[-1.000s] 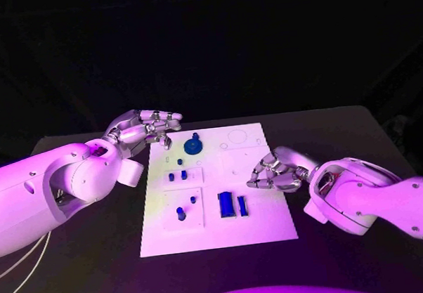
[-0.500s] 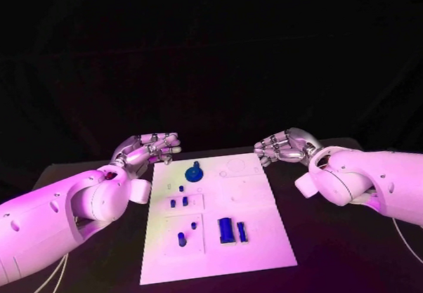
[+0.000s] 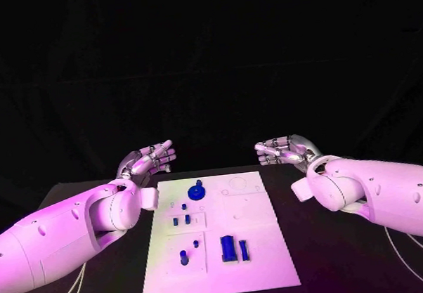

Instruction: Assemble the parts on the task board

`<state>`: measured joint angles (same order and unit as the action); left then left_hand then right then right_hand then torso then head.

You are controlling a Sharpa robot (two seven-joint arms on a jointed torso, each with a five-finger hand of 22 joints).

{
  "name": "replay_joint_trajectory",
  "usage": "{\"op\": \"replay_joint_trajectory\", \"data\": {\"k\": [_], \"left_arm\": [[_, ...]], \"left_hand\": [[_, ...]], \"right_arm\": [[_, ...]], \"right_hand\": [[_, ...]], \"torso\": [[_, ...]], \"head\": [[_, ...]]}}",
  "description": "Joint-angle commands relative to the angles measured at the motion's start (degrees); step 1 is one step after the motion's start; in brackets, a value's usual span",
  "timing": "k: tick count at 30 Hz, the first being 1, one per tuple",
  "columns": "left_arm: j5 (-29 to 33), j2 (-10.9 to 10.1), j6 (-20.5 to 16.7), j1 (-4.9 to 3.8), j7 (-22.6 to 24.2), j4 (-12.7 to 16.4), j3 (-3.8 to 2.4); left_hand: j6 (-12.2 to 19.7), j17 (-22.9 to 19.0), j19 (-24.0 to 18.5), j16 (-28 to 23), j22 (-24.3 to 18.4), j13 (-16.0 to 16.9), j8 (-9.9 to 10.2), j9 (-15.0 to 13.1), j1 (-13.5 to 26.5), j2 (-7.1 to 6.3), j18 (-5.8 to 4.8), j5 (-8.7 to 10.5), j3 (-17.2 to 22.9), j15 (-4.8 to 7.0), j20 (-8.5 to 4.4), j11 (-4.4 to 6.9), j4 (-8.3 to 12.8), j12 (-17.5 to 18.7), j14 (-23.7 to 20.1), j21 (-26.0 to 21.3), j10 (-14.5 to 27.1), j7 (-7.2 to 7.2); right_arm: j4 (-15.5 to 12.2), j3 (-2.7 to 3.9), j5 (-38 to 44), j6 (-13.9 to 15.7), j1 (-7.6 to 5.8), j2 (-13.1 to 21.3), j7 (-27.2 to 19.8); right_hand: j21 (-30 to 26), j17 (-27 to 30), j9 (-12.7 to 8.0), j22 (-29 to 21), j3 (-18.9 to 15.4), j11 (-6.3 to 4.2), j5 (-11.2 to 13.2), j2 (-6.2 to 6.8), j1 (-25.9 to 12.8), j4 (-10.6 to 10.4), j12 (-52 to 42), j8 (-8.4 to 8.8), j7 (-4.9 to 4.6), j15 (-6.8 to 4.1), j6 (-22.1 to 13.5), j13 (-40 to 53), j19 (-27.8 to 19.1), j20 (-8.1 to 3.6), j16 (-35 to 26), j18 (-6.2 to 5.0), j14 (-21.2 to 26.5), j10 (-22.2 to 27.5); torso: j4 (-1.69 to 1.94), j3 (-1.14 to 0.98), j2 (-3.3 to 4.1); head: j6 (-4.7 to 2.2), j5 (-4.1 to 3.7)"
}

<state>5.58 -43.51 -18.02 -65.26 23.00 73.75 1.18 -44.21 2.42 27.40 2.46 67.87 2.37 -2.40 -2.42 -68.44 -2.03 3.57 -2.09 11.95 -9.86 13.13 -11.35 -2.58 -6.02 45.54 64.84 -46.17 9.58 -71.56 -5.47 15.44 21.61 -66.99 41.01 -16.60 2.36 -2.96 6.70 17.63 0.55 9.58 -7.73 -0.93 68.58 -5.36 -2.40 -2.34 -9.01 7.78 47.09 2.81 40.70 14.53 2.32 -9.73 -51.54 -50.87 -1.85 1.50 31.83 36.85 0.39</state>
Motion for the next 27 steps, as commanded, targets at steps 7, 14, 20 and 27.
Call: {"op": "replay_joint_trajectory", "data": {"k": [7, 14, 20, 27], "left_arm": [[-1.68, -0.30, -7.14, 1.42, 1.91, 4.59, -0.33], [-4.05, -0.83, -18.66, 3.65, 4.88, 11.64, -0.85], [-5.29, -1.11, -24.70, 4.82, 6.43, 15.34, -1.12], [-5.58, -1.18, -26.10, 5.10, 6.79, 16.20, -1.18]], "left_hand": [[20.99, -2.42, -13.03, -2.46, -32.22, -2.37, 2.40, 2.42, 32.51, 2.03, -3.57, 2.09, -5.67, 4.70, -6.22, 5.41, 2.58, 6.02, -21.63, -30.80, 21.92, -4.56], [27.04, -2.42, -16.73, -2.46, -41.49, -2.37, 2.40, 2.42, 41.86, 2.03, -3.57, 2.09, -7.28, 9.86, -8.05, 6.96, 2.58, 6.02, -27.85, -39.65, 28.23, -9.58], [30.75, -2.42, -19.01, -2.46, -47.21, -2.37, 2.40, 2.42, 47.61, 2.03, -3.57, 2.09, -11.95, 9.86, -13.13, 11.35, 2.58, 6.02, -31.67, -45.10, 32.01, -9.58], [34.20, -2.42, -21.32, -2.46, -52.50, -2.37, 2.40, 2.42, 52.94, 2.03, -3.57, 2.09, -11.95, 9.86, -13.13, 11.35, 2.58, 6.02, -35.24, -50.18, 35.70, -9.58]], "right_arm": [[-6.03, 1.79, -5.01, 7.42, 2.23, 1.17, -4.31], [-14.53, 4.32, -12.18, 17.79, 5.39, 2.89, -10.42], [-18.07, 5.38, -15.16, 22.11, 6.71, 3.61, -12.96], [-18.39, 5.47, -15.44, 22.51, 6.83, 3.68, -13.20]], "right_hand": [[-2.36, 2.96, -6.70, -8.38, -0.55, -4.56, 3.67, 0.93, -32.54, 5.36, 2.40, 2.34, 4.28, -3.69, -22.36, -2.81, -19.33, -6.92, -2.32, 4.32, 24.48, 24.16], [-2.36, 2.96, -6.70, -10.68, -0.55, -9.58, 7.73, 0.93, -41.48, 5.36, 2.40, 2.34, 9.01, -7.78, -28.50, -2.81, -24.63, -8.80, -2.32, 5.10, 31.19, 30.76], [-2.36, 2.96, -6.70, -12.25, -0.55, -9.58, 7.73, 0.93, -47.65, 5.36, 2.40, 2.34, 9.01, -7.78, -32.73, -2.81, -28.31, -10.08, -2.32, 9.73, 35.84, 35.37], [-2.36, 2.96, -6.70, -17.63, -0.55, -9.58, 7.73, 0.93, -52.98, 5.36, 2.40, 2.34, 9.01, -7.78, -36.41, -2.81, -31.49, -14.53, -2.32, 9.73, 39.84, 39.32]], "torso": [[1.76, -1.43, -0.62], [1.85, -1.50, -0.65], [1.85, -1.50, -0.65], [1.85, -1.50, -0.65]], "head": [[-2.35, -0.37], [-2.47, -0.39], [-2.47, -0.39], [-2.47, -0.39]]}}
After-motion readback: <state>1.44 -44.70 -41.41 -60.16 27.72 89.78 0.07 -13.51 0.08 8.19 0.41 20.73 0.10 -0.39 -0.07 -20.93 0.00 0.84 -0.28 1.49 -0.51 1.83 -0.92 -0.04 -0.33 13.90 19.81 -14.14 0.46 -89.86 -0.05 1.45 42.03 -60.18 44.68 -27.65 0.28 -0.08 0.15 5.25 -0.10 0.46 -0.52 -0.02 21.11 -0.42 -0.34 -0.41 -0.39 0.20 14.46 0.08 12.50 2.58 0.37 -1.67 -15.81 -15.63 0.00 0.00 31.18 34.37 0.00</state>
